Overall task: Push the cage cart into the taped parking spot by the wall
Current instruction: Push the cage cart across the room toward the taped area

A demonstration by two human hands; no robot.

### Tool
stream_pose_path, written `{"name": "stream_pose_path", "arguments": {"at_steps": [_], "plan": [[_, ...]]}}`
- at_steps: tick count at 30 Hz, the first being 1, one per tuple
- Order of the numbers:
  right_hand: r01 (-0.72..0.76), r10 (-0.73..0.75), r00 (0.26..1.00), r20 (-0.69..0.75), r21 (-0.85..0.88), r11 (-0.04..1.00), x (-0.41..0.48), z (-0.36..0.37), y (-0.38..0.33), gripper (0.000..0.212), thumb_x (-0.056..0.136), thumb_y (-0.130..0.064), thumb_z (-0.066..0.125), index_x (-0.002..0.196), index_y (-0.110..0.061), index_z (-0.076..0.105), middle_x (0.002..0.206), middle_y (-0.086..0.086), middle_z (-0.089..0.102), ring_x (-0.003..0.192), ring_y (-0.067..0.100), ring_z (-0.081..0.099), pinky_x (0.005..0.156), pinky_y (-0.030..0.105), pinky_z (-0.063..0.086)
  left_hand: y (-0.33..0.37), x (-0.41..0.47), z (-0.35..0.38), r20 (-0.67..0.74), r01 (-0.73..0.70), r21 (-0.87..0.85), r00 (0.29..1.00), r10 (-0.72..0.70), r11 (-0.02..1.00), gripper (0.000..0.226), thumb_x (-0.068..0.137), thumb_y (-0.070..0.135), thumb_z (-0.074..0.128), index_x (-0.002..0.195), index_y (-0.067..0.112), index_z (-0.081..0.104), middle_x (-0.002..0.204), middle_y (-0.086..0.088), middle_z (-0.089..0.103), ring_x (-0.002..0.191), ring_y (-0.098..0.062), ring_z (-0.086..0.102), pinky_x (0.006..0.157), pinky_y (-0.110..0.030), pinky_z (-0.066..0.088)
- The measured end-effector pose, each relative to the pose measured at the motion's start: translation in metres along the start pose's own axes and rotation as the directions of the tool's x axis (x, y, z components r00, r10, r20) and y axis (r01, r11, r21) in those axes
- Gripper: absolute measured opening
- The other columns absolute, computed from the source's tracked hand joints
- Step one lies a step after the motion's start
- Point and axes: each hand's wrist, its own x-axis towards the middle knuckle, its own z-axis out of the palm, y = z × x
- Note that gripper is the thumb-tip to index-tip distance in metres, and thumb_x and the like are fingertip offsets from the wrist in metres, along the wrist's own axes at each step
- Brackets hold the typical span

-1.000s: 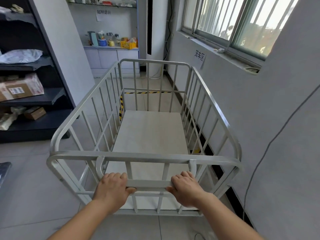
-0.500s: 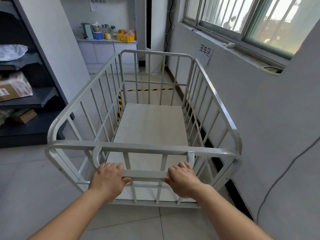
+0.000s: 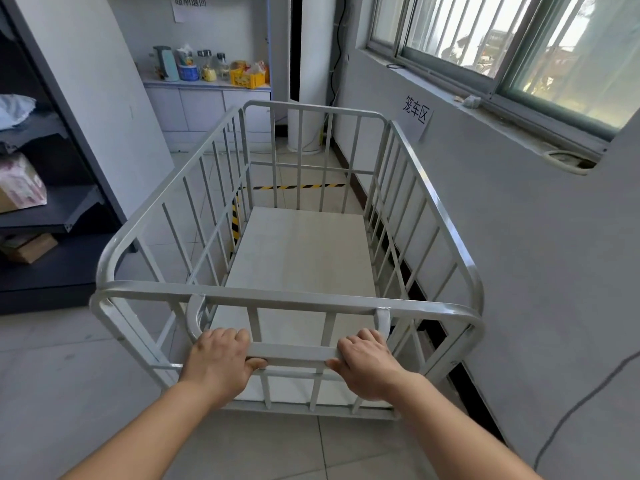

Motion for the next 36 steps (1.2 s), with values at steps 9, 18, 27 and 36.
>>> {"name": "stream_pose_path", "arguments": {"at_steps": [9, 18, 27, 36], "plan": [[0.0, 0.001, 0.999, 0.048, -0.005, 1.0, 0.045, -0.012, 0.016, 0.052, 0.087, -0.067, 0.011, 0.089, -0.023, 0.04, 0.104, 0.004, 0.058, 0.104, 0.024, 0.041, 0.103, 0.039, 0.024, -0.012, 0.045, -0.001, 0.046, 0.003, 0.015, 0.999, -0.004, 1.0, 0.046, 0.087, 0.063, 0.034, 0.094, 0.019, 0.046, 0.093, 0.001, 0.057, 0.081, -0.018, 0.043, 0.086, -0.034, 0.037], [0.028, -0.027, 0.998, 0.058, -0.006, 1.0, 0.1, -0.036, 0.046, 0.088, 0.063, -0.073, -0.009, 0.099, -0.019, 0.05, 0.107, 0.004, 0.058, 0.107, 0.024, 0.041, 0.105, 0.04, 0.022, -0.016, 0.11, -0.001, 0.067, -0.004, 0.008, 0.998, 0.004, 1.0, 0.046, 0.087, 0.064, 0.032, 0.093, 0.021, 0.046, 0.088, 0.004, 0.051, 0.081, -0.016, 0.045, 0.083, -0.033, 0.038], [-0.01, 0.011, 0.996, 0.092, -0.021, 1.0, 0.165, -0.055, 0.082, 0.05, 0.093, -0.059, 0.019, 0.096, -0.018, 0.047, 0.109, 0.007, 0.058, 0.107, 0.026, 0.04, 0.106, 0.041, 0.022, -0.019, 0.184, -0.005, 0.093, 0.003, 0.042, 0.996, -0.007, 0.999, 0.046, 0.087, 0.064, 0.03, 0.096, 0.021, 0.045, 0.094, 0.004, 0.054, 0.083, -0.015, 0.044, 0.087, -0.032, 0.037], [-0.037, 0.039, 0.995, 0.095, -0.018, 0.999, 0.226, -0.075, 0.108, 0.037, 0.096, -0.054, 0.025, 0.089, -0.021, 0.039, 0.108, 0.005, 0.058, 0.107, 0.025, 0.04, 0.104, 0.04, 0.023, -0.032, 0.255, 0.002, 0.099, 0.004, 0.043, 0.995, -0.008, 0.999, 0.045, 0.088, 0.063, 0.028, 0.096, 0.022, 0.044, 0.095, 0.004, 0.054, 0.088, -0.016, 0.047, 0.089, -0.032, 0.036]]}}
